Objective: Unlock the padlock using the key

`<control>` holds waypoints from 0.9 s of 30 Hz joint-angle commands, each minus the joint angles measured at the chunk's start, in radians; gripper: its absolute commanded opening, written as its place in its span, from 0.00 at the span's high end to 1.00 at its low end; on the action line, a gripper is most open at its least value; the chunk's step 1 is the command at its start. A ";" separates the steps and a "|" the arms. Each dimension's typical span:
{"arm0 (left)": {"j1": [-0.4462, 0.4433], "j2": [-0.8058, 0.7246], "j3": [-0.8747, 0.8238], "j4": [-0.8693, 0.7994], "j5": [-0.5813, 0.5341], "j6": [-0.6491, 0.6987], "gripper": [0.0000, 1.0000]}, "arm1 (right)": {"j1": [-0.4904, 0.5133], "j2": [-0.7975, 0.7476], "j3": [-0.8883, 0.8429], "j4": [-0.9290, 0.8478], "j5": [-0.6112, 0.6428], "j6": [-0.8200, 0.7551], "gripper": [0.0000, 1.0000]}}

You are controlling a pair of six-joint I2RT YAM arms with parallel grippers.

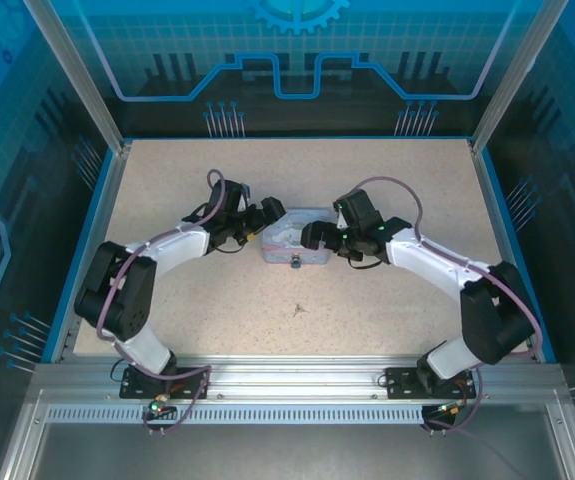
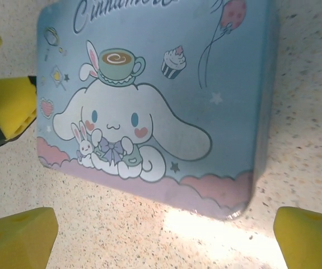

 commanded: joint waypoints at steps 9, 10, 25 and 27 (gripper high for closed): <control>0.010 -0.342 -0.168 -0.107 -0.267 0.115 0.01 | 0.063 -0.125 -0.045 -0.207 0.070 -0.033 0.00; 0.010 -0.371 -0.189 -0.106 -0.294 0.109 0.01 | 0.079 -0.123 -0.042 -0.222 0.066 -0.037 0.00; 0.082 -0.492 -0.210 -0.298 -0.234 0.052 0.01 | 0.423 0.152 0.155 -0.448 0.189 -0.040 0.16; 0.085 -0.486 -0.202 -0.304 -0.220 0.061 0.01 | 0.446 0.209 0.213 -0.493 0.217 -0.091 0.22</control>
